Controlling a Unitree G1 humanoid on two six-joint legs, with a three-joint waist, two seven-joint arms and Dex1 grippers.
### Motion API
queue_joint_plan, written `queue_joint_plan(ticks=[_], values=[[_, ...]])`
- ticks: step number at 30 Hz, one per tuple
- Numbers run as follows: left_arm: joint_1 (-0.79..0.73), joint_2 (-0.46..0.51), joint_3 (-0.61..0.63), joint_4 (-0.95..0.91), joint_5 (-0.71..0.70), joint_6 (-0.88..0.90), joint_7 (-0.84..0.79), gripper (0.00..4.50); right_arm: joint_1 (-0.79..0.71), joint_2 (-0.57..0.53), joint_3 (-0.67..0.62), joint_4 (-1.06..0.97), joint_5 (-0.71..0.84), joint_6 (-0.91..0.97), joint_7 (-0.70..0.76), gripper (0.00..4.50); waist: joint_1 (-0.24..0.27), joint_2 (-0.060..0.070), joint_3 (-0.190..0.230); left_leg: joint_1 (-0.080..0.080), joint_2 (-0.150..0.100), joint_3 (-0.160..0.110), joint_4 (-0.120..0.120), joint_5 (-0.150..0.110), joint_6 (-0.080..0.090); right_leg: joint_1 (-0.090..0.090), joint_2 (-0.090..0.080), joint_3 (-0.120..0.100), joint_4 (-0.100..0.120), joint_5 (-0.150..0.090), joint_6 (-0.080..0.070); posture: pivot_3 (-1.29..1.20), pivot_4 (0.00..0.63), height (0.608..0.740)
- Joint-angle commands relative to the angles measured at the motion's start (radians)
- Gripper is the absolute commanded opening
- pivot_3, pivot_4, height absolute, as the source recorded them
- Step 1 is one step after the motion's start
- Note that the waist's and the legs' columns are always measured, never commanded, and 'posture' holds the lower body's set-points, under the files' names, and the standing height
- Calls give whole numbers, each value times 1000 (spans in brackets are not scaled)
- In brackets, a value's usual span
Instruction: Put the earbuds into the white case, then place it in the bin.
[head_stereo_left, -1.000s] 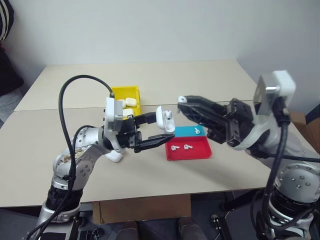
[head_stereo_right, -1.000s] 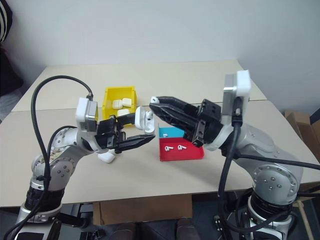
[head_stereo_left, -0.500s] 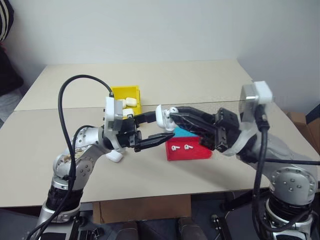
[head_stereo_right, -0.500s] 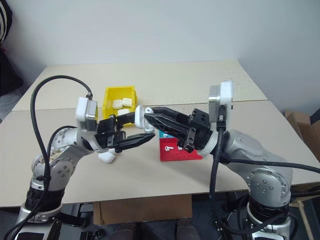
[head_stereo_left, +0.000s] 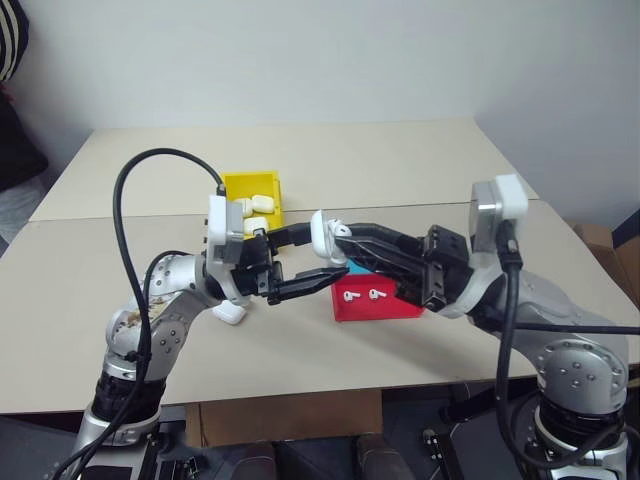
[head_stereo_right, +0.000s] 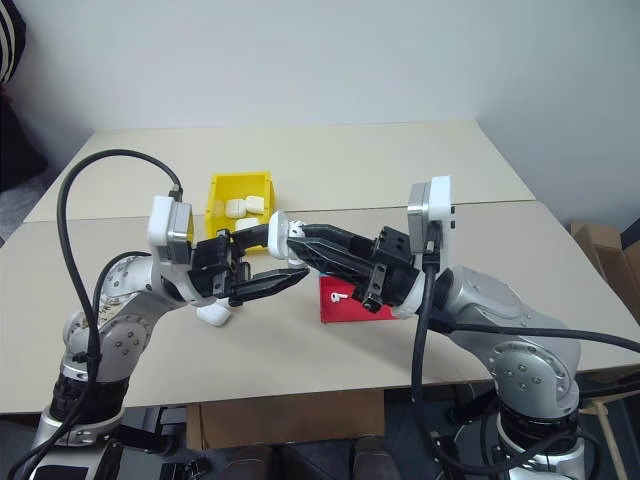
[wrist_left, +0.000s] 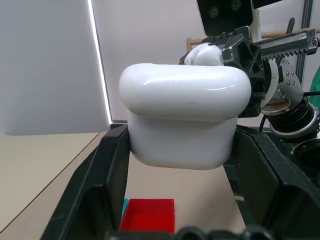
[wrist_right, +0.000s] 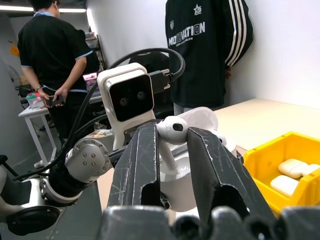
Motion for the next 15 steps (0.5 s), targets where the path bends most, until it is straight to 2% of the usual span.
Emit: queue_joint_plan(ticks=[1,15], values=[[2,1,20,-24,0,-22,-2,2773,6,-12,-3,-15,-7,-37,11,784,0,0,0,0,0,0,0,0,0,0,0,0,0,0,0,0,150,740],[5,-7,15,-27,17,-31,-7,2773,27,-34,19,-20,-18,-47,29,784,0,0,0,0,0,0,0,0,0,0,0,0,0,0,0,0,150,740]])
